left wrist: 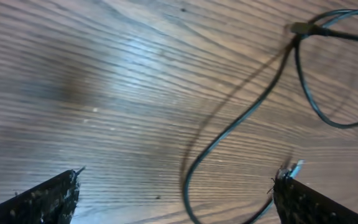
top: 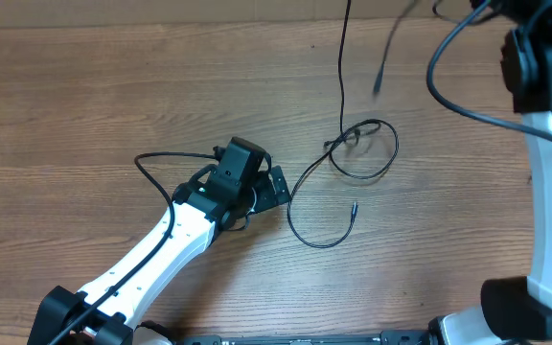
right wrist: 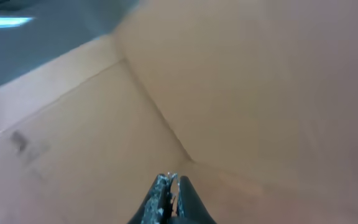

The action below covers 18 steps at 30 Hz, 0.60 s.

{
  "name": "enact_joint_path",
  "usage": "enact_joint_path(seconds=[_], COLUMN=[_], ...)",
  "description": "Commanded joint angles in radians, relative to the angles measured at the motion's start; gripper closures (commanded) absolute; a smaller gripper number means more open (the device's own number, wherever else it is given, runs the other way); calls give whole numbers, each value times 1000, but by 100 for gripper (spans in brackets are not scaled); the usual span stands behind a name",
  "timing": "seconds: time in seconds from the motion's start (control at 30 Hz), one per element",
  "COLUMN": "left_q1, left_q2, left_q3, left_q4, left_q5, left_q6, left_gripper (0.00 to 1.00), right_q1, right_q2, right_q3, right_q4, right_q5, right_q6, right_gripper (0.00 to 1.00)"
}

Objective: Untangle cables

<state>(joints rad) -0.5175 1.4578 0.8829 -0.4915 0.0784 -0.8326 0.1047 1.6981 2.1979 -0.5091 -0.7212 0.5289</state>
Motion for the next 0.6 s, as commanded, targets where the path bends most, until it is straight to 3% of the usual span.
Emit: enact_joint_path(seconds=[0.0, 0.13, 0.3, 0.4, 0.57], left_q1=[-6, -6, -6, -6, -6], left_q2=[-5, -5, -5, -5, -5], left_q3=[-5, -5, -5, -5, -5], left_q4=[-11, -12, -12, -12, -6], left_q5=[-79, -89, -89, -89, -89], left_q6=[-2, -2, -2, -2, -2], left_gripper=[0, 1, 0, 0, 0], right_q1=[-3, -3, -16, -41, -117], right_q2=[-4, 27, 43, 50, 87], right_q3=[15, 15, 15, 14, 14], right_q4=[-210, -406, -408, -327, -25], right_q5=[355, 776, 1189, 1387, 1434], right_q6=[74, 65, -51, -133, -415], right_gripper=[96, 96, 96, 96, 96])
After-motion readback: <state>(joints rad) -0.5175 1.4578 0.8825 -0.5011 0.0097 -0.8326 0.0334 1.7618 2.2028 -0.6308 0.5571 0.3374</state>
